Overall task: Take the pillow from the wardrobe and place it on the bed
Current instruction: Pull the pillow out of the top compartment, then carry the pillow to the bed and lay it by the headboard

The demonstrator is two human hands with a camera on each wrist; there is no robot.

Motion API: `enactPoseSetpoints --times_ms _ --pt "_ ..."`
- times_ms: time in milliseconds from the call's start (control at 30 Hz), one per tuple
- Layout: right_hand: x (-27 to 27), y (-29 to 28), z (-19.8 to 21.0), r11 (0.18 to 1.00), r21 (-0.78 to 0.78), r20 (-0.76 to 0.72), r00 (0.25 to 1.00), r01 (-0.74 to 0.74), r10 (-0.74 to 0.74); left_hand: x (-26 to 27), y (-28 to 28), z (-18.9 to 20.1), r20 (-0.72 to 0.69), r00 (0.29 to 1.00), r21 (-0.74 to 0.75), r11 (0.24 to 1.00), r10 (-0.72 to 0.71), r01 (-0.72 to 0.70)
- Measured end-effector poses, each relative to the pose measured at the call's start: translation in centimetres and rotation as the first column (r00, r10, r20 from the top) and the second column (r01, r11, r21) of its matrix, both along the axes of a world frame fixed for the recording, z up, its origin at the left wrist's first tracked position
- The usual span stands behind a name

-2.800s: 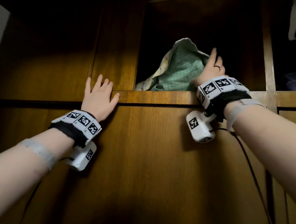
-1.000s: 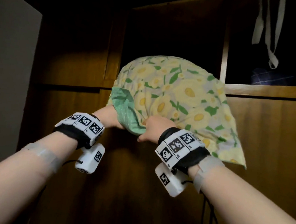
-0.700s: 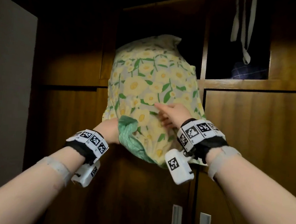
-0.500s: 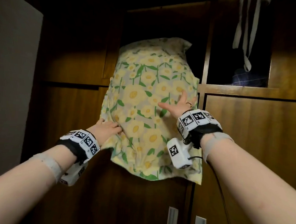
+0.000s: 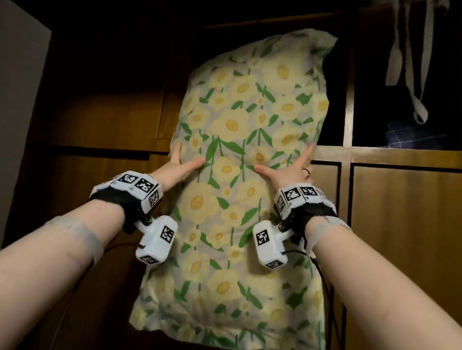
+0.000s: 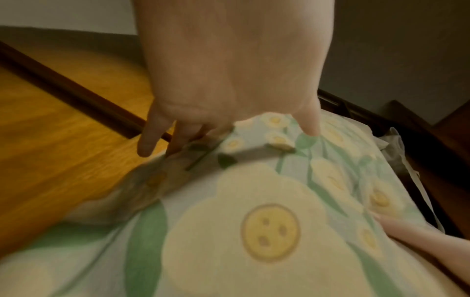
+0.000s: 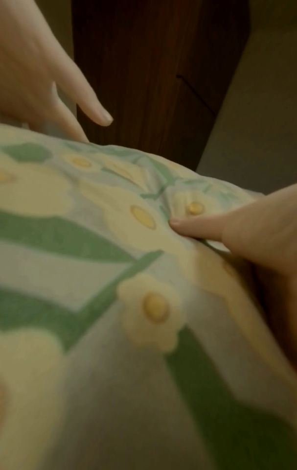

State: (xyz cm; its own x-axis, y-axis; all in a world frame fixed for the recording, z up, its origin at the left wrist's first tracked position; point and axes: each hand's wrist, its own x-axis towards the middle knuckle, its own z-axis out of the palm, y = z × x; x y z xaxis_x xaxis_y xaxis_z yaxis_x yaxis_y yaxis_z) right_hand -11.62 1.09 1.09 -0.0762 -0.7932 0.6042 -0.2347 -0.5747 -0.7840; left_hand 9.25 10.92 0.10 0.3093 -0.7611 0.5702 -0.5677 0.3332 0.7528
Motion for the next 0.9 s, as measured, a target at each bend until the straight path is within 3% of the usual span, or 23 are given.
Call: enactPoseSetpoints --times_ms 200,300,433,567,667,800,900 --pt "-0.7 -0.5 -0.8 0.984 -0.154 0.047 0.994 -0.093 0.101 1.6 -1.8 1.5 -0.128 0.992 -0.171 0.985 0.002 -0.024" --pt "-1.4 -0.4 -2.8 0.971 -0.152 0.008 0.982 -0.184 0.187 1.7 -1.4 1.0 -0.191 0.982 -0.058 0.998 0.001 -0.012" --pt "-2.0 -0.3 -6.4 0.982 -0.042 -0.124 0.976 -0.185 0.179 2.4 0.2 -3.3 -0.248 0.968 0.164 0.986 0.034 0.007" --pt "-1.2 0.1 -9.1 0.962 0.011 -0.105 0.957 -0.272 0.272 3.0 2.0 -7.2 -0.524 0.851 0.021 1.000 0.020 -0.010" --pt "-0.4 0.4 -10.8 0.931 0.071 -0.111 0.925 -0.357 0.363 3.9 3.9 -8.1 -0.630 0.766 -0.001 0.986 0.129 -0.166" --pt "0.6 0.5 -12.5 0.863 0.280 -0.220 0.846 -0.421 0.485 6.1 7.0 -9.1 -0.615 0.764 0.167 0.979 0.193 -0.113" --pt "2.6 0.6 -12.6 0.854 0.414 -0.352 0.810 -0.314 0.469 6.2 9.8 -9.2 -0.575 0.782 0.232 0.964 0.241 -0.127"
